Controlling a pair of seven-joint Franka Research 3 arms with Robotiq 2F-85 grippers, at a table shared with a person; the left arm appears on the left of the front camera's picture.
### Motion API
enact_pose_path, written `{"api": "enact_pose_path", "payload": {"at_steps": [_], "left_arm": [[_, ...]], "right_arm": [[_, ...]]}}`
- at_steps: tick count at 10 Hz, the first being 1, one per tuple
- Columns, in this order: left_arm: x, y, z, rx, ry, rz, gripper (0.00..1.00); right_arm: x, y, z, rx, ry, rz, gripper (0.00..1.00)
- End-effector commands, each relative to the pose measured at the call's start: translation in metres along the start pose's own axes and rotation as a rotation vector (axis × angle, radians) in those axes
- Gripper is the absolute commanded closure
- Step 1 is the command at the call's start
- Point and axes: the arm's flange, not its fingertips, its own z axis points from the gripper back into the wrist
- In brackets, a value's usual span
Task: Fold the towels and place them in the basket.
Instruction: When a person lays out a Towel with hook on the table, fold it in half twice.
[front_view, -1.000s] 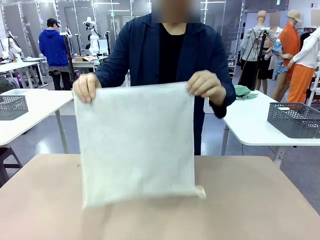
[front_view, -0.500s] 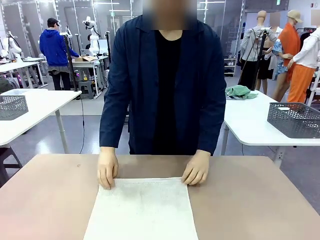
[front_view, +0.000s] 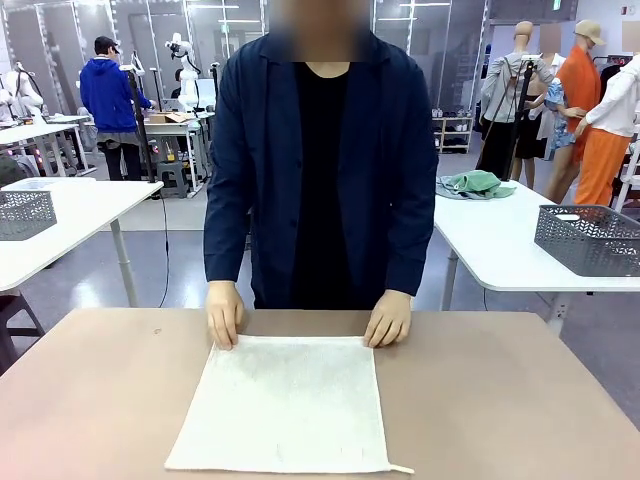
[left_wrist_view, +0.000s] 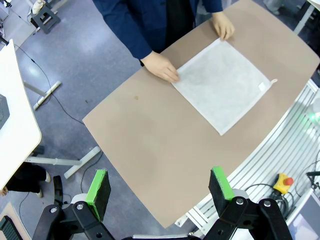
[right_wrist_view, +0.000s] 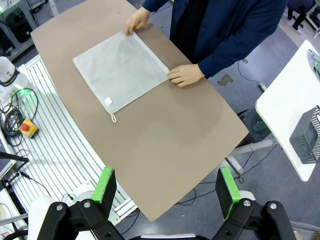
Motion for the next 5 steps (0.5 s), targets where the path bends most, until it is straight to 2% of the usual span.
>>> {"api": "enact_pose_path", "payload": {"at_steps": [1,5], "left_arm": [[0.0003,-0.0004,-0.0009,0.001,-0.002,-0.002,0.00],[0.0003,-0.0004,-0.0009,0.001,-0.002,-0.002,0.00]], "right_arm": [[0.0009,0.0003,0.0005,0.002,-0.008,0.001,0.00],[0.0009,0.0003,0.0005,0.002,-0.008,0.001,0.00]]}}
